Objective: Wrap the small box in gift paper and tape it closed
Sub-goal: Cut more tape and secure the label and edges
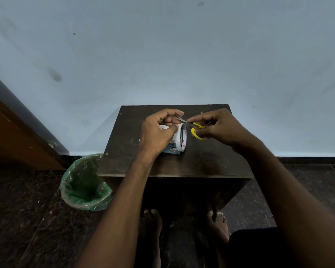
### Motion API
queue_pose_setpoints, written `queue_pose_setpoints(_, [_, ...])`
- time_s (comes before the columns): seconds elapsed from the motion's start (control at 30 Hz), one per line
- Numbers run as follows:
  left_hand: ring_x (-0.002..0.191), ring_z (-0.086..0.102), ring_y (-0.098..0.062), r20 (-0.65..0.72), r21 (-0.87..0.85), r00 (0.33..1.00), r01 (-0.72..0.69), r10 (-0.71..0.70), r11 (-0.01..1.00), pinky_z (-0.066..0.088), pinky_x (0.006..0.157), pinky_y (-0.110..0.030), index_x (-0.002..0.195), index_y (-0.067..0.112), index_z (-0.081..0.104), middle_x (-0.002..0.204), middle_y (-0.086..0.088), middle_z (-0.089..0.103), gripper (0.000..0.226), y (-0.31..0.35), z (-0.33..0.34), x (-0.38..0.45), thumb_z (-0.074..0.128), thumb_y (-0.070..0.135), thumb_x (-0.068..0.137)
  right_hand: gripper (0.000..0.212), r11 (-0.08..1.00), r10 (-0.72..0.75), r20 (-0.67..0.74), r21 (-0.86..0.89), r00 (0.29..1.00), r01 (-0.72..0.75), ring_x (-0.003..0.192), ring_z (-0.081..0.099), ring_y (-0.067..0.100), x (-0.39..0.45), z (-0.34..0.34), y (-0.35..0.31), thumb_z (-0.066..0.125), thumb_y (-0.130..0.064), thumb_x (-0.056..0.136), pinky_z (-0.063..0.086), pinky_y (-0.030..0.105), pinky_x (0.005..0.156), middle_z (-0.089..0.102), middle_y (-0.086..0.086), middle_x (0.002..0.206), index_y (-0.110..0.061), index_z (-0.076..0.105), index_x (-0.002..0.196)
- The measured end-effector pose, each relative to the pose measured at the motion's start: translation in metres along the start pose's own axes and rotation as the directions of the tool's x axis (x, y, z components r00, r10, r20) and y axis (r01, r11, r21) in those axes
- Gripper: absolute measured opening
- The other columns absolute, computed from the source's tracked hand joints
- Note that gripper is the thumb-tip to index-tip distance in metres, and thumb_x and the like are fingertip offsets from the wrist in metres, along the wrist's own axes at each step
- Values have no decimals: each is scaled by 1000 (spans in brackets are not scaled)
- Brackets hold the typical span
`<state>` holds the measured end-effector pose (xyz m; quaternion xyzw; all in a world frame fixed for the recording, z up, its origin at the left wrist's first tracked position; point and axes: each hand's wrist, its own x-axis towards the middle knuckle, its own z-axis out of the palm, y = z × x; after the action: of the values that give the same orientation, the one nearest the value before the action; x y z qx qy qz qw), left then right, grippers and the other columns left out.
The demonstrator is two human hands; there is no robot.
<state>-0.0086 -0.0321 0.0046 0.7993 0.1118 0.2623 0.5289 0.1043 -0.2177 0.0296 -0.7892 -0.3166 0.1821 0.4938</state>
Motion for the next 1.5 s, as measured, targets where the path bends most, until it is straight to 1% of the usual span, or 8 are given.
queue_pose_setpoints(0.5, [88, 74, -9, -7, 25, 1000, 16, -16, 1000, 55, 83, -17, 130, 23, 74, 92, 4, 80, 53, -5, 0, 3, 75, -5, 85, 32, 966, -115, -78, -241, 990, 93, 74, 65, -3, 3, 1, 6, 83, -11, 83, 54, 28, 73, 77, -15, 86, -33, 83, 107])
queue_pose_setpoints(0.67, [86, 74, -8, -36, -31, 993, 108, -109, 994, 57, 80, -20, 141, 25, 65, 93, 5, 81, 63, -10, 0, 4, 77, -2, 86, 31, 985, 27, -230, -158, 973, -65, 93, 74, 20, 3, 0, 12, 83, -14, 77, 59, 37, 84, 80, -2, 91, -32, 84, 102])
queue_pose_setpoints(0.73, [82, 72, -4, -31, -59, 994, 106, -108, 993, 55, 78, -15, 141, 22, 65, 93, 2, 81, 60, -7, 1, 4, 78, -3, 87, 27, 931, 67, -313, -323, 947, -172, 87, 73, 23, 5, 7, 20, 81, -16, 76, 54, 29, 71, 79, 1, 86, -31, 84, 98])
queue_pose_setpoints(0.87, [75, 68, 2, -12, -79, 995, 98, -99, 992, 54, 75, -14, 138, 21, 65, 92, 1, 80, 54, -4, 4, 3, 78, -2, 90, 20, 676, 70, -243, -702, 968, -225, 93, 68, 40, 7, 31, 31, 74, -18, 82, 50, 34, 70, 72, 15, 99, -20, 81, 101])
queue_pose_setpoints(1.03, [74, 66, 4, -3, -86, 995, 97, -98, 992, 53, 74, -15, 138, 19, 66, 92, 0, 79, 51, -2, 10, 5, 77, -1, 92, 16, 589, 74, -144, -792, 987, -160, 95, 66, 44, 14, 35, 34, 68, -11, 88, 47, 35, 68, 68, 20, 97, -8, 77, 102])
queue_pose_setpoints(1.17, [71, 63, 2, 27, -71, 995, 102, -101, 992, 52, 74, -17, 137, 16, 67, 90, 0, 78, 48, -4, 14, 7, 75, 0, 93, 33, 663, 49, -201, -726, 978, -182, 98, 66, 41, 14, 30, 34, 68, -9, 78, 49, 34, 73, 70, 14, 102, -18, 79, 107])
queue_pose_setpoints(1.3, [71, 62, 2, 100, -76, 989, 115, -108, 990, 51, 72, -17, 139, 16, 66, 89, 1, 77, 48, -4, 15, 6, 74, 0, 95, 54, 893, -142, -247, -449, 959, 17, 83, 58, 8, 16, 28, 23, 85, -18, 73, 50, 31, 80, 67, -3, 102, -27, 74, 126])
queue_pose_setpoints(1.5, [71, 70, -5, 94, -200, 976, 212, -197, 956, 54, 63, -19, 140, 14, 61, 91, -6, 80, 50, -1, 16, 3, 75, -2, 94, 10, 868, -242, -145, -475, 959, 147, 72, 53, 7, 18, 39, 23, 77, -16, 87, 41, 30, 69, 62, -13, 80, -24, 81, 90])
